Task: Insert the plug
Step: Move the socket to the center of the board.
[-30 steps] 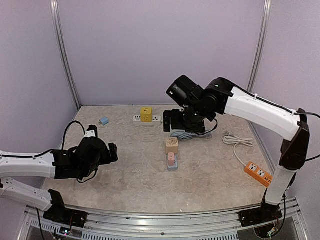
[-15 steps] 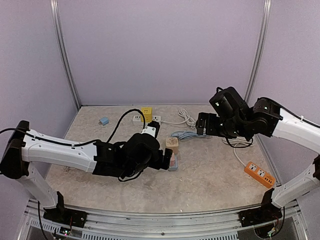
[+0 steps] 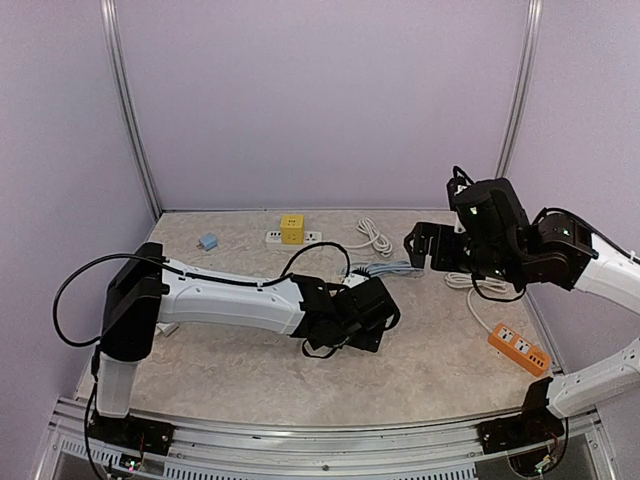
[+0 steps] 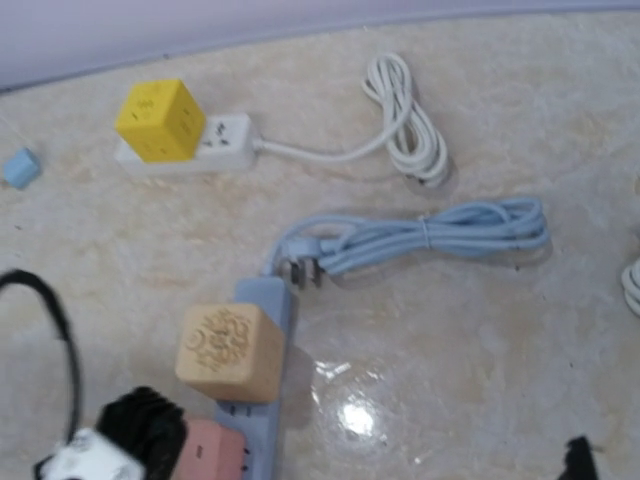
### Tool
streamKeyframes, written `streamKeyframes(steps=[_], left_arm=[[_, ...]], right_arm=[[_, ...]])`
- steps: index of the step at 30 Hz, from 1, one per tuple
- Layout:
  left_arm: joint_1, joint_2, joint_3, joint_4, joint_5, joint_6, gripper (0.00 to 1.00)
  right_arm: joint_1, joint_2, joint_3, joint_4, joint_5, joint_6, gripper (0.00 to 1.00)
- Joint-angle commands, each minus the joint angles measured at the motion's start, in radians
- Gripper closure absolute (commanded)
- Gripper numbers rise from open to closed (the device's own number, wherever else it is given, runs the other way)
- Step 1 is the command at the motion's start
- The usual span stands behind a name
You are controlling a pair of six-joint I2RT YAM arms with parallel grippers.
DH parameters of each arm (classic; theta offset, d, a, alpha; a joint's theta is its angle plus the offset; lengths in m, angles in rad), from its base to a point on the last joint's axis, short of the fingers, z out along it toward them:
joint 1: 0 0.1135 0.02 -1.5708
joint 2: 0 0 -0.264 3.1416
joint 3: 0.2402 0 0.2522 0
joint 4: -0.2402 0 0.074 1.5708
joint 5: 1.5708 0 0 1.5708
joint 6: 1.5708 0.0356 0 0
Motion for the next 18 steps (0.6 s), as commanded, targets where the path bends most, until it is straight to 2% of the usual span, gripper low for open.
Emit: streamKeyframes(steps=[1, 6, 13, 18], left_arm=[[0.017, 0.032, 0.055, -0.179, -0.003, -0.076, 0.01], [0.027, 0.090, 0.085, -0.228, -0.022, -0.088, 0.01], [0.049, 0.080, 0.015, -0.148, 0.007, -0.076, 0.01], [0.058, 0.094, 0.012, -0.173, -0.004, -0.088, 0.01]], right_arm=[[0.005, -0.051, -0.029, 0.034, 0.013, -0.036, 0.00], [0.006, -0.080, -0.045, 0.055, 0.008, -0.044, 0.00], [0.006, -0.078, -0.042, 0.071, -0.010, -0.062, 0.00], [0.006, -0.073, -0.045, 0.089, -0.018, -0.069, 0.00]])
